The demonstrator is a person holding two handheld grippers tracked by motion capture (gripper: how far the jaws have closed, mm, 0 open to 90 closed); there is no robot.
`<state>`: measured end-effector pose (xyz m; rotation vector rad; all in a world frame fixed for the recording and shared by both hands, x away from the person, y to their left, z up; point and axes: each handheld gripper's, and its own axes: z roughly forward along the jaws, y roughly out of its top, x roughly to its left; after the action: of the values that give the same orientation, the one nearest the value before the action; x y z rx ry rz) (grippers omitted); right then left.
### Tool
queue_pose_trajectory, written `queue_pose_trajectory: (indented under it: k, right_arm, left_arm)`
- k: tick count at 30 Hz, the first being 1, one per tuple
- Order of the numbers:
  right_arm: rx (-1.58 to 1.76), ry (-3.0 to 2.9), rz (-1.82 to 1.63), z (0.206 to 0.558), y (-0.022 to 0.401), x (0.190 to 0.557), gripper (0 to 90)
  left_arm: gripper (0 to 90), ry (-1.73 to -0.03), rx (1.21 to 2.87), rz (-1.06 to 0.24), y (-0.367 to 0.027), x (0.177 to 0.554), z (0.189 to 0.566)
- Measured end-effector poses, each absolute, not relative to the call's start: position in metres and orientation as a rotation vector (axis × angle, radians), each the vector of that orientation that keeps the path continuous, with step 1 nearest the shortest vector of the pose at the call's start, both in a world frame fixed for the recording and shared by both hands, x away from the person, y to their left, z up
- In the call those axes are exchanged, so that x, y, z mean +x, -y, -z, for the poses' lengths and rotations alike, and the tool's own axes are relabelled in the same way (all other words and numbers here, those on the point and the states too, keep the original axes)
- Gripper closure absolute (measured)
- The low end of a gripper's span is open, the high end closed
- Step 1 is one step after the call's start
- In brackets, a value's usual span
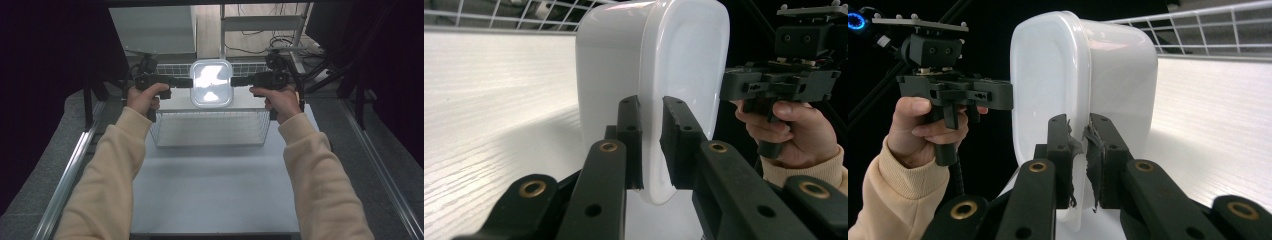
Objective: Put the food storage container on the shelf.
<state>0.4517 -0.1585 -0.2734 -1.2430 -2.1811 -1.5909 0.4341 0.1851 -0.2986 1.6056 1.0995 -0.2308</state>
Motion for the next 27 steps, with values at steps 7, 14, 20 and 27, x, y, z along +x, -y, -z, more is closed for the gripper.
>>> queue_pose_trajectory:
  k: [7,14,20,27]
  right_arm:
    - [-1.308,2.143,1.528,0.286,0.156,0.471,80.2]
    - [-1.434,2.038,1.433,0.291,0.156,0.5,77.1]
    - [-1.511,1.931,1.417,0.3,0.155,0.516,74.9]
    - [-1.548,1.918,1.417,0.305,0.154,0.518,72.5]
  left_arm:
    - [79.1,-1.164,1.581,0.267,-0.185,0.452,0.311]
    - [78.5,-1.2,1.493,0.387,-0.187,0.474,0.319]
    - [75.2,-1.248,1.424,0.451,-0.19,0.491,0.332]
    - [73.2,-1.262,1.412,0.424,-0.188,0.495,0.336]
